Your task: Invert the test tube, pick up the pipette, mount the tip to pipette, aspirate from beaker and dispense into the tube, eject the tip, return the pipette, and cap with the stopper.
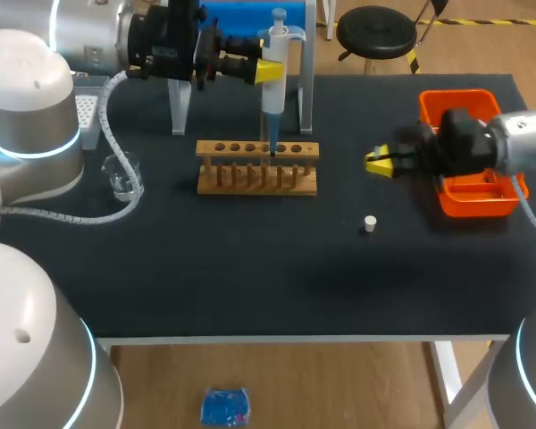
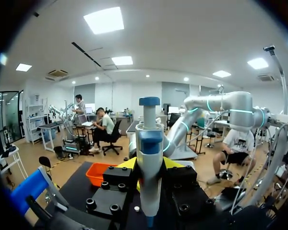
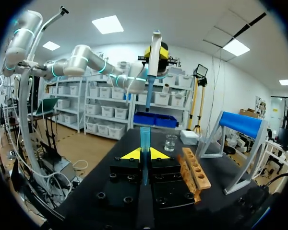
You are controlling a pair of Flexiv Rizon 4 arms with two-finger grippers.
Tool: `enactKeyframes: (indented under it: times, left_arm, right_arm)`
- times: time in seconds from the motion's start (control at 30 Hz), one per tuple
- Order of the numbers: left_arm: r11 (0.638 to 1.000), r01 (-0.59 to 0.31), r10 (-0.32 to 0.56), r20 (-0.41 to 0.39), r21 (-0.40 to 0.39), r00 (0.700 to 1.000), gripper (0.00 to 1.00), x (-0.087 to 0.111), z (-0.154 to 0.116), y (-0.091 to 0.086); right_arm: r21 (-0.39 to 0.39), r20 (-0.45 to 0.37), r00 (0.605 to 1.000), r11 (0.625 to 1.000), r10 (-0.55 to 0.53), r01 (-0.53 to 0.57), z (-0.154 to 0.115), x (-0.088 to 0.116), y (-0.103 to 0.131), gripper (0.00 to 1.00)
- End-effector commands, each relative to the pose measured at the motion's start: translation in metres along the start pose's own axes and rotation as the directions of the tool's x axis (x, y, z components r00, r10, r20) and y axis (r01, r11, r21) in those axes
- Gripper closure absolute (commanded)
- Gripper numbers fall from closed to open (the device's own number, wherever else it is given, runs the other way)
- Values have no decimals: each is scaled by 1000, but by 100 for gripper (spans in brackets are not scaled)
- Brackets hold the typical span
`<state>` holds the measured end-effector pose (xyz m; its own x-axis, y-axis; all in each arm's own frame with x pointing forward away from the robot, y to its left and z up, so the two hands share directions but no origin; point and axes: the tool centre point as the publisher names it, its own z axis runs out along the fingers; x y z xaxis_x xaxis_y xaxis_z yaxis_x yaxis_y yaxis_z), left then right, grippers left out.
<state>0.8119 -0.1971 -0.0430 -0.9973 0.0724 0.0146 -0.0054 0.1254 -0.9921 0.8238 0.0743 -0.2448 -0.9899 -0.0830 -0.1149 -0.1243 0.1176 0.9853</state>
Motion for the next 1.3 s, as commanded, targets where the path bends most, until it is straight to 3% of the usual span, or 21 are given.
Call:
enactKeyframes:
  times: [0.03,0.3,0.43,1.3]
  left_arm:
    - [1000,-1,1,4,2,1000,100,1,0,0]
    - [1000,-1,1,4,2,1000,100,1,0,0]
    - [1000,-1,1,4,2,1000,100,1,0,0]
    - [1000,-1,1,4,2,1000,100,1,0,0]
  right_arm:
    - [63,0,1000,998,-11,11,26,-5,-1,100]
    - [186,21,996,979,-92,86,57,-10,-7,100]
    - [199,14,992,973,-125,120,71,-6,-7,100]
    - [166,51,976,965,-212,201,129,-14,10,100]
